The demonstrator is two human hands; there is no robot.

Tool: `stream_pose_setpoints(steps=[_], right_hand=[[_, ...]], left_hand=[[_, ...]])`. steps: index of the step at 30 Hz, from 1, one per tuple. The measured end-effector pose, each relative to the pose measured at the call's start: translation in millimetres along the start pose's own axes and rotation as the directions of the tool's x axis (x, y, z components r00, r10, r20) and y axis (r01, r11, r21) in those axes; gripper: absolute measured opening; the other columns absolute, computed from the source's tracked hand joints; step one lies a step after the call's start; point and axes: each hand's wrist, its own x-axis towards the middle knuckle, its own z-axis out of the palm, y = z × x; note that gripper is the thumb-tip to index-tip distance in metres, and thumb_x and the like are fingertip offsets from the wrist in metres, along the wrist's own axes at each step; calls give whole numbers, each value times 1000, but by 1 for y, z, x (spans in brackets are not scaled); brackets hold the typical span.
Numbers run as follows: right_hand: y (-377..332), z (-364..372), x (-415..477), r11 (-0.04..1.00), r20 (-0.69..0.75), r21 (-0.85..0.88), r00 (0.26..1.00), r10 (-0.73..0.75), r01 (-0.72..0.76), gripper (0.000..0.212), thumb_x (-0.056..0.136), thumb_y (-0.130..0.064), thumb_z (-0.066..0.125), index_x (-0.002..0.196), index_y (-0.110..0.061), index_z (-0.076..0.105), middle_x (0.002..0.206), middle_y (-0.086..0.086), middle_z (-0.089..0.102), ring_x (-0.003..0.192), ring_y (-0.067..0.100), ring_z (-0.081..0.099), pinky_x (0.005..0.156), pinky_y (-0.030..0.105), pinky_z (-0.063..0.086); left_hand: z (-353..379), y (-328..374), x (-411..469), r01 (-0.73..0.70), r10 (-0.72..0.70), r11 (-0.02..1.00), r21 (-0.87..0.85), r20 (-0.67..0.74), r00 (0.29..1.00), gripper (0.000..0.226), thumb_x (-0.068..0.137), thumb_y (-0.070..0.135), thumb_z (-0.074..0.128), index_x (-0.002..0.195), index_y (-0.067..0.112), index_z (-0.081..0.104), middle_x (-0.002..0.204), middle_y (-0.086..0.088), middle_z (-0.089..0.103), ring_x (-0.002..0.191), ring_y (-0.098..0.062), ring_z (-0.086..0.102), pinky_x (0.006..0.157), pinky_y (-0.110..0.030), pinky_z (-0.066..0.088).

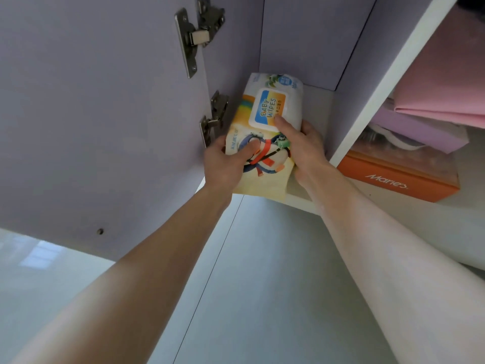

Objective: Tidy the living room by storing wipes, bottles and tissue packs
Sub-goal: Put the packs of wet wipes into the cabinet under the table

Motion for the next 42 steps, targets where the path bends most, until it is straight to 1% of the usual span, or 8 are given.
stream_pose_setpoints(steps=[4,10,16,21,26,31,37,42], right_hand=[[-1,1,7,1000,4,9,1000,-9,9,29,81,-28,75,105,-22,61,78,-3,75,67,18,74,50,27,56],[11,-4,-16,989,-8,-90,993,-117,116,43,80,-25,76,119,-19,57,103,1,73,82,16,74,65,31,61],[29,-10,-45,985,5,-59,987,-163,163,54,80,-15,76,130,-15,54,112,1,70,96,12,70,74,25,59],[38,-7,-45,972,-44,-86,974,-222,218,49,82,-9,73,129,-15,58,108,-2,70,96,5,67,74,16,55],[40,-1,-31,967,-65,-121,970,-232,224,46,84,-13,72,127,-20,60,100,-13,68,92,-3,65,74,12,52],[34,8,-11,966,-58,-122,970,-237,229,41,85,-12,71,124,-19,61,91,-23,65,81,-12,63,66,5,48],[30,13,2,968,-70,-121,971,-230,221,44,86,-12,70,128,-18,59,108,-8,68,99,4,64,71,8,51],[31,15,8,964,-85,-152,969,-232,217,45,86,-16,70,129,-21,58,110,-8,67,102,5,64,73,10,52]], left_hand=[[6,-3,11,-34,35,997,74,-21,999,31,80,30,76,106,19,65,102,-2,73,90,-19,71,77,-35,60],[-5,-8,-4,-25,25,1000,5,10,1000,35,79,28,78,110,17,66,99,0,74,84,-14,73,64,-23,57],[-9,-24,-33,-8,11,994,-112,26,1000,39,79,18,77,115,22,61,107,3,71,94,-12,70,76,-29,60],[-5,-27,-34,-6,6,993,-122,0,1000,41,79,10,77,114,23,58,112,-1,68,103,-19,66,86,-39,58],[0,-25,-21,-5,1,992,-127,-28,1000,44,78,8,77,118,18,60,110,-1,69,101,-18,66,86,-40,58],[8,-20,1,25,-40,979,-201,-70,997,43,76,5,78,111,21,59,114,-5,68,107,-25,64,92,-47,55],[17,-21,15,44,-72,959,-280,-92,993,45,76,3,78,111,22,58,105,0,69,99,-20,67,87,-43,58],[22,-22,22,55,-94,955,-292,-120,988,47,76,5,78,116,20,58,114,-4,68,104,-23,66,87,-44,58]])
